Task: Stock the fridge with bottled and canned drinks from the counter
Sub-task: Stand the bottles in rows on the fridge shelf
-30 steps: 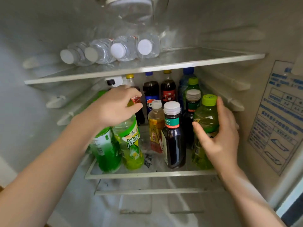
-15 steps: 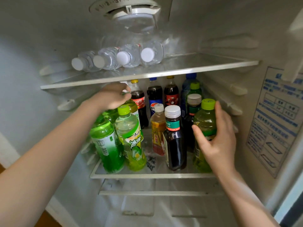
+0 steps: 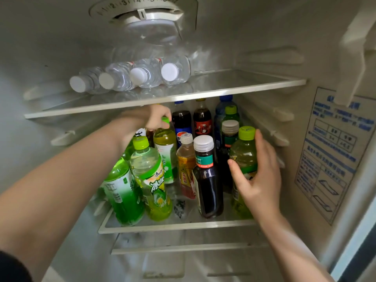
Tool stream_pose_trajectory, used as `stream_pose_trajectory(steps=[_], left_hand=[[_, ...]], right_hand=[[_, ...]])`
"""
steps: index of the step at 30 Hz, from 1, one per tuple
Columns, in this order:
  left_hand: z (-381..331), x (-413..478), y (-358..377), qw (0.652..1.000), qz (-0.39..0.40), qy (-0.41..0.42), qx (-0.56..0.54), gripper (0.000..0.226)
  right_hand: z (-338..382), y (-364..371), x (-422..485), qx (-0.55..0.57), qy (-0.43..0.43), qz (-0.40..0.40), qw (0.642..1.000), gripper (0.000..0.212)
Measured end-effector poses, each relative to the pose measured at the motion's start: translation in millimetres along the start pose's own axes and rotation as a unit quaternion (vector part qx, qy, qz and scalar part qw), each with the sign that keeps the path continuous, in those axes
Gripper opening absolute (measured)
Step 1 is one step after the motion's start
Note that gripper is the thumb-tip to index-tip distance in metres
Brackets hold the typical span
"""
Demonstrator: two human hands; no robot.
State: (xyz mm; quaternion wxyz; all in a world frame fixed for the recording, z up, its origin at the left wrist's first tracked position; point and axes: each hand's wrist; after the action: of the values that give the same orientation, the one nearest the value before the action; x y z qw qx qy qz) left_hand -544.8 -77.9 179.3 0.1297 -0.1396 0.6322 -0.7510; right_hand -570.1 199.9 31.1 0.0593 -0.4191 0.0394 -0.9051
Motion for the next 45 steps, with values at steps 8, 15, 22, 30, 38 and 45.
stream_pose_trajectory(steps=[8, 15, 22, 30, 38, 45], left_hand=[[-60, 27, -10, 0.998, 0.021, 0.051, 0.004, 0.029], [-83, 46, -12, 0.991, -0.037, 0.095, 0.082, 0.035], [-87, 46, -2, 0.994, -0.066, 0.050, 0.065, 0.047], [-88, 47, 7, 0.996, -0.064, 0.040, 0.045, 0.064], [-86, 47, 5, 0.982, 0.000, 0.027, -0.185, 0.069], [-87, 49, 4, 0.977, 0.000, 0.034, -0.213, 0.066]], right_hand=[[-1, -2, -1, -0.006, -0.007, -0.005, 1.000, 0.076], [0, -2, -1, -0.008, 0.004, -0.004, 1.000, 0.076], [2, 1, -2, 0.003, 0.005, -0.011, 1.000, 0.075], [2, 0, -3, -0.001, 0.010, -0.014, 1.000, 0.076], [1, 1, -3, 0.006, 0.005, -0.018, 1.000, 0.074], [2, 0, -2, 0.002, 0.006, -0.013, 1.000, 0.075]])
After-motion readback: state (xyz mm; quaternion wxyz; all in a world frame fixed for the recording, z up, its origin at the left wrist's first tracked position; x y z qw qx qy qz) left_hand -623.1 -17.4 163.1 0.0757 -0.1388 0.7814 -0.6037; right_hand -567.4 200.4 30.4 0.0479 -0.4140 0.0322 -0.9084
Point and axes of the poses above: each hand's wrist, its own x-axis towards the middle knuckle, its own y-axis out of the palm, z = x × y, and after that the axes turned 11 degrees about x, right-handed
